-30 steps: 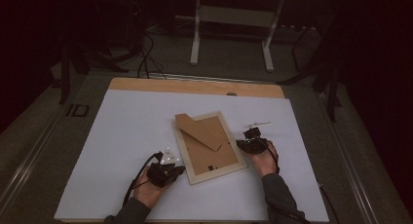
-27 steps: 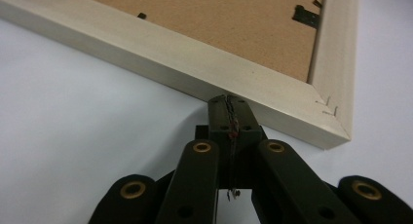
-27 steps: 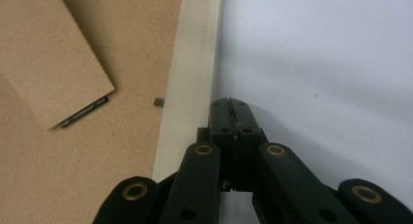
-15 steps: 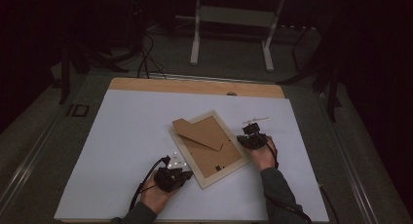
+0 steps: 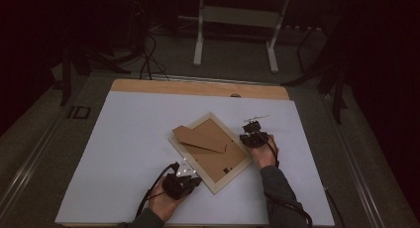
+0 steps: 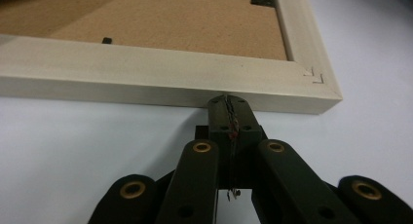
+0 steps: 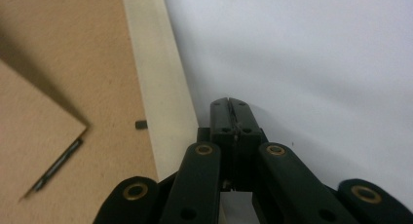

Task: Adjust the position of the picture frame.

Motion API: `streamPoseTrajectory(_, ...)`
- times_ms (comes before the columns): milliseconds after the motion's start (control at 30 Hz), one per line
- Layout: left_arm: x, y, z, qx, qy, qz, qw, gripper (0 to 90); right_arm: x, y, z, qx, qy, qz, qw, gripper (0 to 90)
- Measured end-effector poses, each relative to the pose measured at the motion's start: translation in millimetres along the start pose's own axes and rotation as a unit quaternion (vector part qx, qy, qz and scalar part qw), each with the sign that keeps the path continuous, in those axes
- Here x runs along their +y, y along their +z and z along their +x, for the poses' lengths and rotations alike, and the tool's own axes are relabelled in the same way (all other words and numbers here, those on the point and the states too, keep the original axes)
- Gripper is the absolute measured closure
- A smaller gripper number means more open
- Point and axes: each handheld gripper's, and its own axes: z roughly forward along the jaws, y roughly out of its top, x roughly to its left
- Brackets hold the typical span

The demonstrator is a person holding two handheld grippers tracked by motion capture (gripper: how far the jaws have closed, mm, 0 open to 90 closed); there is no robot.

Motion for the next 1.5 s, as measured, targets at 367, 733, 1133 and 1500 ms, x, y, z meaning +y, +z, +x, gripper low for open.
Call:
streamPoseTrajectory(367, 0.6, 5.8, -14.6, -0.019, 0.009, -0.002, 0.9998, 90.0, 3.7, 4.0, 3.2, -0.005, 0.014, -0.007, 0.9999, 90.0)
streamPoseTrajectory(733, 2.7, 11.3, -23.2, -0.050, 0.018, -0.001, 0.9986, 90.0, 11.2, 7.4, 8.9, 0.013, 0.002, -0.019, 0.9997, 90.0)
streamPoseTrajectory(1133, 3.3, 7.5, -21.0, -0.051, 0.025, -0.007, 0.9983, 90.0, 7.8, 2.7, 5.6, 0.022, 0.002, -0.028, 0.9994, 89.9)
streamPoseTrajectory(1500, 8.0, -6.6, -10.0, -0.031, 0.021, -0.031, 0.9988, 90.0, 2.0, -9.5, 4.2, 0.030, -0.005, -0.040, 0.9987, 89.7)
